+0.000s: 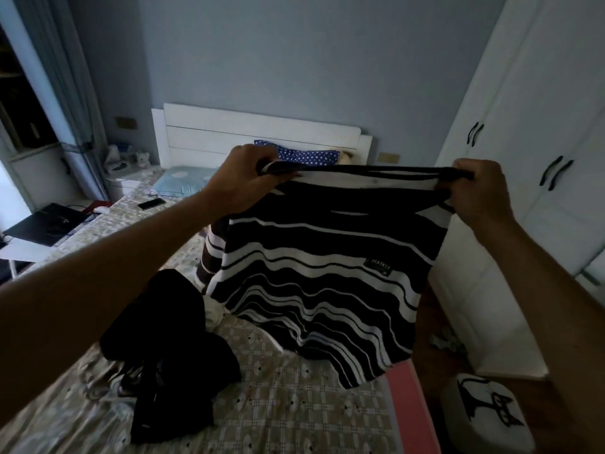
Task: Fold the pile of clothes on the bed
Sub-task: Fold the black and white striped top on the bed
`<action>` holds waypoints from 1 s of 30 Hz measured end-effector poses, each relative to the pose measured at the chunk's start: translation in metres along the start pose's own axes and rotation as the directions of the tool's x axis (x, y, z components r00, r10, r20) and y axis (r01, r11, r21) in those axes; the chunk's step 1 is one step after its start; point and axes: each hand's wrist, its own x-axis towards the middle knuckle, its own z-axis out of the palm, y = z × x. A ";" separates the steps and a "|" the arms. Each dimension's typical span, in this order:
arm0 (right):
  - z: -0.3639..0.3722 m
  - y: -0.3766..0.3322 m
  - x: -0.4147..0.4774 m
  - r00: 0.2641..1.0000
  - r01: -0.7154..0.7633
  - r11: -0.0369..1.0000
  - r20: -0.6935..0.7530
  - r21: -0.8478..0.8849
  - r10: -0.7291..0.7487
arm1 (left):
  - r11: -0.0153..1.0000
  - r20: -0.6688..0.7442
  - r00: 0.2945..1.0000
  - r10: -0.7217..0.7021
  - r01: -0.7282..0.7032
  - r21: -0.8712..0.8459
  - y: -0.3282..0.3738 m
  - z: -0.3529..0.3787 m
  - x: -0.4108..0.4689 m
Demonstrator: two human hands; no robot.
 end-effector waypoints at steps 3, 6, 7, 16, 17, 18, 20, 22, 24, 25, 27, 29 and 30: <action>-0.009 0.010 0.007 0.997 -0.073 0.995 0.045 0.068 0.070 | 0.974 0.040 0.992 0.123 -0.128 0.188 0.003 -0.018 0.004; -0.012 0.015 0.007 0.987 -0.064 0.996 0.150 0.069 0.053 | 0.896 0.113 0.969 0.220 -0.246 0.369 0.000 -0.026 0.003; -0.011 0.015 0.006 0.981 -0.034 0.998 0.192 0.057 0.022 | 0.879 0.109 0.961 0.254 -0.277 0.389 -0.004 -0.026 0.001; -0.021 0.007 -0.010 0.822 0.074 0.995 0.561 0.072 -0.102 | 0.978 -0.197 0.979 -0.060 0.097 0.183 -0.020 -0.018 -0.013; -0.021 0.006 -0.011 0.829 0.070 0.993 0.548 0.090 -0.108 | 0.978 -0.199 0.972 -0.126 0.155 0.136 -0.017 -0.016 -0.014; -0.021 0.008 -0.010 0.843 0.066 0.993 0.526 0.101 -0.109 | 0.974 -0.194 0.964 -0.183 0.205 0.098 -0.016 -0.014 -0.014; -0.020 0.014 -0.009 0.867 0.032 0.995 0.493 0.097 -0.076 | 0.970 -0.154 0.963 -0.222 0.234 0.064 -0.016 -0.015 -0.014; -0.023 0.022 -0.008 0.892 -0.043 0.995 0.452 0.089 -0.002 | 0.983 -0.067 0.987 -0.145 0.151 0.103 -0.018 -0.019 -0.015; -0.027 0.027 -0.009 0.896 -0.045 0.996 0.445 0.081 0.004 | 0.987 0.048 0.998 -0.032 0.024 0.160 -0.022 -0.025 -0.017; -0.030 0.029 -0.010 0.881 -0.012 0.998 0.473 0.066 -0.021 | 0.979 0.103 0.995 0.018 -0.038 0.199 -0.025 -0.028 -0.018; -0.038 0.026 -0.015 0.829 0.062 0.998 0.556 0.001 -0.052 | 0.952 0.197 0.976 0.087 -0.140 0.271 -0.033 -0.033 -0.021; -0.043 0.026 -0.016 0.759 0.096 0.989 0.651 -0.114 0.002 | 0.930 0.244 0.960 0.137 -0.210 0.302 -0.042 -0.035 -0.024; -0.046 0.030 -0.016 0.748 0.144 0.974 0.663 -0.175 0.009 | 0.923 0.227 0.961 0.158 -0.225 0.311 -0.047 -0.036 -0.025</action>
